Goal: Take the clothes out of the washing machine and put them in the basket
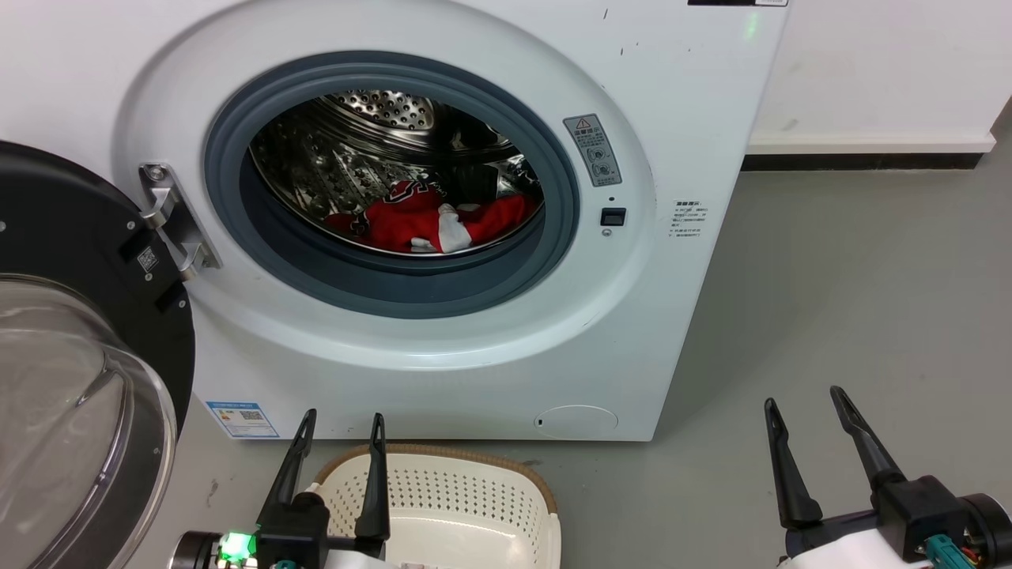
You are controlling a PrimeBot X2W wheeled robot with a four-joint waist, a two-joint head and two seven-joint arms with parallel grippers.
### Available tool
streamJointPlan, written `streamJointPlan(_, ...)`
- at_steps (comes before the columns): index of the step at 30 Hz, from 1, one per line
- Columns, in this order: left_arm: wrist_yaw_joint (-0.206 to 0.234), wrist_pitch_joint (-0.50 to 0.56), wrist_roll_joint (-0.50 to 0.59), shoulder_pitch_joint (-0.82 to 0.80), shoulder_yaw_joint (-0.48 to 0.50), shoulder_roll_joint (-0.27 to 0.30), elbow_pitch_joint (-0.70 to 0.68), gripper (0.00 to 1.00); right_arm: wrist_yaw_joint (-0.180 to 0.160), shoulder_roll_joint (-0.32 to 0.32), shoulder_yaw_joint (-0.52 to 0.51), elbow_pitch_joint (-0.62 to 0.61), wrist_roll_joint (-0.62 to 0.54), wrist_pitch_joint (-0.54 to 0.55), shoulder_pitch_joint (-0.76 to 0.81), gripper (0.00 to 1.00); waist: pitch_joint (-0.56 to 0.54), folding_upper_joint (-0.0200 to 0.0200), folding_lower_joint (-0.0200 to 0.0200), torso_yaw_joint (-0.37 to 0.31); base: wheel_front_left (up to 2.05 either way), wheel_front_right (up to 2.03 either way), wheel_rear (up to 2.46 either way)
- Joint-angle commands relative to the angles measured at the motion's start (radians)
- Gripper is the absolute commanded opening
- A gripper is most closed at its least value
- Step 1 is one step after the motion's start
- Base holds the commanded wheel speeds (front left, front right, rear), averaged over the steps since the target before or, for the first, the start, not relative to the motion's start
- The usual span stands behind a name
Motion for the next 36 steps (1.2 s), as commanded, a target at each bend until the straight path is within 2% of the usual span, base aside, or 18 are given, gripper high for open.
streamJointPlan(1, -0.003, -0.004, 0.006, 0.010, 0.004, -0.002, -0.003, 1.00, -0.001, 0.001, 0.003, 0.001, 0.008, -0.002, -0.003, 1.00, 0.001, 0.0000, 0.0000, -0.002, 0.00, 0.00, 0.00)
streamJointPlan(13, -0.019, -0.004, 0.008, 0.014, 0.025, -0.007, 0.001, 1.00, -0.001, 0.001, 0.015, 0.004, 0.007, -0.002, -0.015, 1.00, 0.005, 0.0000, 0.0000, -0.021, 0.00, 0.00, 0.00)
streamJointPlan(20, -0.046, -0.004, -0.008, -0.004, 0.065, 0.012, 0.035, 1.00, -0.001, 0.001, 0.020, -0.004, 0.016, -0.002, -0.045, 1.00, 0.070, 0.0000, 0.0000, -0.088, 0.00, 0.00, 0.00)
streamJointPlan(27, -0.121, -0.004, -0.007, -0.123, 0.110, 0.110, 0.104, 1.00, -0.001, 0.001, 0.027, -0.029, 0.056, -0.002, -0.113, 1.00, 0.221, 0.0000, 0.0000, -0.199, 0.00, 0.00, 0.00)
streamJointPlan(33, -0.187, -0.003, -0.024, -0.333, 0.164, 0.235, 0.224, 1.00, -0.001, 0.002, 0.041, -0.047, 0.089, -0.002, -0.159, 1.00, 0.356, 0.0000, 0.0000, -0.280, 0.00, 0.00, 0.00)
streamJointPlan(36, -0.211, 0.056, -0.039, -0.482, 0.184, 0.298, 0.288, 1.00, -0.001, 0.002, 0.045, -0.055, 0.099, -0.002, -0.178, 1.00, 0.422, 0.0000, 0.0000, -0.310, 0.00, 0.00, 0.00)
